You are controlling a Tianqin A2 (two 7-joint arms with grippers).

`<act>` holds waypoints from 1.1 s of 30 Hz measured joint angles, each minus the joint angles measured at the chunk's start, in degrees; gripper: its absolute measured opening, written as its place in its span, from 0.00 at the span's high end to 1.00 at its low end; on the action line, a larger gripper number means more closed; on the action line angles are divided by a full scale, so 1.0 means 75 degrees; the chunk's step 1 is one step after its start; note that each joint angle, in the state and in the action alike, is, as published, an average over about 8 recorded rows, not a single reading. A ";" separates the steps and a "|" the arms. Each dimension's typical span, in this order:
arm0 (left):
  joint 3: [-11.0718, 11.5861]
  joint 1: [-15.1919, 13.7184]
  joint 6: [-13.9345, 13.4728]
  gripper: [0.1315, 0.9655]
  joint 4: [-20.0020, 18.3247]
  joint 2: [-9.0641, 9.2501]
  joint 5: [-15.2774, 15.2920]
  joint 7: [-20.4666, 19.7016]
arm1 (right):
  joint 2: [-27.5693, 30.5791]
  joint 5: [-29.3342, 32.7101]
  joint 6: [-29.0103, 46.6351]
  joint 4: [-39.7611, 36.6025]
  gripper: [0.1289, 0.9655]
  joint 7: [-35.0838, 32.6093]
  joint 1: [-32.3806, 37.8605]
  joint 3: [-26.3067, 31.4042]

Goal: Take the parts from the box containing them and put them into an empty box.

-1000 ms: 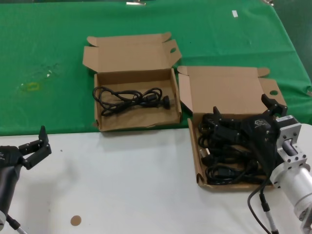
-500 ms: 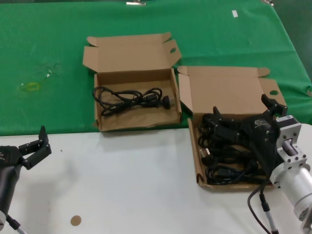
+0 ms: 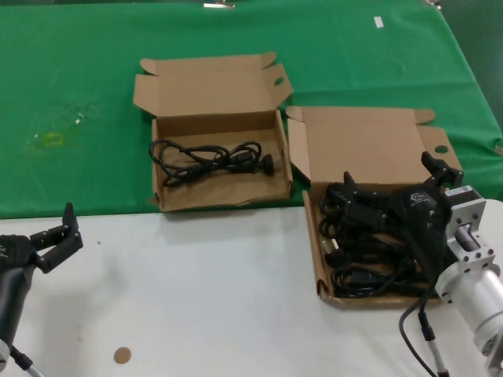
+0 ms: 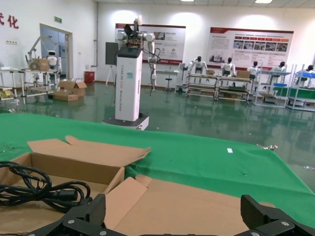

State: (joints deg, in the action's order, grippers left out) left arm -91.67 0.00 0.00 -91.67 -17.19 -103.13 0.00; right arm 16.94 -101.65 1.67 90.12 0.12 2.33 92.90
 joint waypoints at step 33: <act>0.0000 0.0000 0.0000 0.00 0.0000 0.0000 0.0000 -0.0001 | 0.0000 0.0000 0.0000 0.0000 0.00 0.0000 0.0000 0.0000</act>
State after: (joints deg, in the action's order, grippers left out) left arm -91.67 0.00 0.00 -91.67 -17.19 -103.13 0.00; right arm 16.94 -101.65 1.67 90.12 0.12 2.33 92.90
